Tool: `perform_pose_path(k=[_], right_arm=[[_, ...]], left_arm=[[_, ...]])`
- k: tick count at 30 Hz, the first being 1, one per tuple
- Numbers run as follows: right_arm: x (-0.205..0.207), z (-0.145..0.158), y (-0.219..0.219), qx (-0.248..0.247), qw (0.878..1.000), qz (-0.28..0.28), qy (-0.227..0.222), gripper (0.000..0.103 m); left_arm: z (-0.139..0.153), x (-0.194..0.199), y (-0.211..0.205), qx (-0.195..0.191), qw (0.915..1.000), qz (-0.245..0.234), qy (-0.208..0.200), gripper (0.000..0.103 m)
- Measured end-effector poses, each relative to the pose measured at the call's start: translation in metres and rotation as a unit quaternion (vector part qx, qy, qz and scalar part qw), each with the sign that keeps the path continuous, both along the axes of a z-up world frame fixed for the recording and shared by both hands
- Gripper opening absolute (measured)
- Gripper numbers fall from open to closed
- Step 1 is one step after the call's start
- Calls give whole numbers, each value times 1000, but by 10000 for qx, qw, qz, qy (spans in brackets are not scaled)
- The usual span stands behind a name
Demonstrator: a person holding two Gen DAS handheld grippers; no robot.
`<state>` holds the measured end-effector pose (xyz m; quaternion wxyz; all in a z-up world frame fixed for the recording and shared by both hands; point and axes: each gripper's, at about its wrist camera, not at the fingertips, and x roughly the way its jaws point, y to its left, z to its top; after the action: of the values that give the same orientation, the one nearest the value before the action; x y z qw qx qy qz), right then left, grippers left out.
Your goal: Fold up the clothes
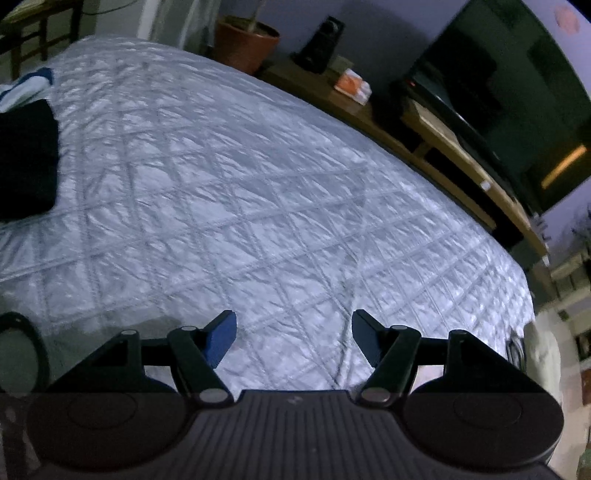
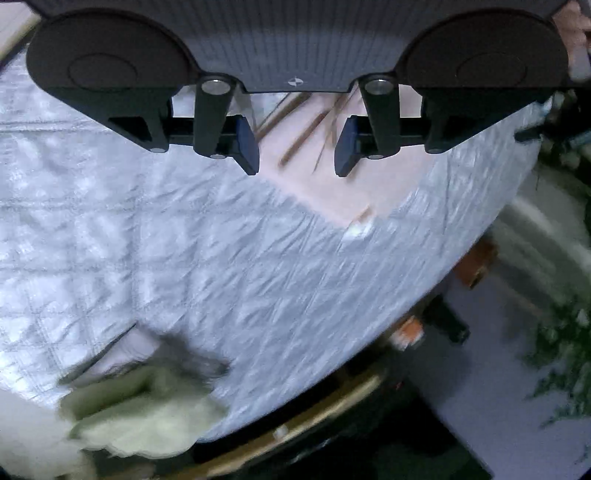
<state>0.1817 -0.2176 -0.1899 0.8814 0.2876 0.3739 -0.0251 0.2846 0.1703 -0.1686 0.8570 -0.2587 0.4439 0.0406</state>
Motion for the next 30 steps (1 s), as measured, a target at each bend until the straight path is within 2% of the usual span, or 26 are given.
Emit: perform_pose_path(k=[2,3,5,6,7,8,9,11,13,14,16,18,22,23,24,25,26,27,29,30], right_arm=[[-6,24,9,-556,9967,323,-489,53],[-5,33,20,-815,9916,708,-714,55],[5,43,47,-1217,9745,1672,-875,54],[11,44,58,-1342,9644,2117,-843,44],[21,35,66,-1298,9583,2485,-552,34],[31,27,73,-1250,9500,2848,-260,17],[40,18,78,-1204,9416,3144,12,18],[52,1,77,-1379,9351,3252,276,17],[68,-9,65,-1354,9419,3063,270,3],[76,-12,59,-1297,9460,2959,263,0],[89,-11,57,-1359,9479,2856,376,6],[90,-3,52,-1246,9476,2916,378,22],[91,13,29,-839,9581,2738,-50,32],[97,11,30,-871,9570,2765,-78,44],[104,6,32,-935,9540,2849,-28,53],[110,-1,35,-1027,9491,2978,40,54],[115,-10,39,-1266,9424,3096,98,54],[119,-16,39,-1635,9355,3131,123,59],[128,-19,29,-2252,9286,2948,104,83],[131,-19,18,-2319,9342,2706,165,74]], left_arm=[[-2,1,-12,34,9998,-201,26,67],[-4,1,-18,81,9995,-293,50,67],[-7,0,-29,185,9987,-456,106,67],[-9,-1,-34,217,9983,-521,142,67],[-12,-2,-39,236,9979,-575,190,67],[-13,-3,-44,248,9973,-649,221,67],[-15,-4,-50,258,9967,-732,243,67],[-17,-5,-63,292,9949,-931,262,67],[-16,-7,-77,360,9925,-1149,217,67],[-16,-8,-85,408,9910,-1260,194,67],[-17,-9,-99,511,9877,-1472,166,67],[-22,-8,-111,602,9850,-1601,210,67],[-33,-9,-129,891,9792,-1801,279,67],[-36,-9,-131,979,9777,-1834,301,67],[-39,-10,-133,1031,9768,-1850,325,67],[-41,-10,-135,1069,9761,-1859,349,69],[-42,-12,-137,1109,9753,-1876,353,70],[-44,-13,-138,1160,9739,-1919,352,73],[-45,-11,-139,1205,9724,-1965,359,75],[-45,-11,-137,1186,9732,-1935,365,73]])
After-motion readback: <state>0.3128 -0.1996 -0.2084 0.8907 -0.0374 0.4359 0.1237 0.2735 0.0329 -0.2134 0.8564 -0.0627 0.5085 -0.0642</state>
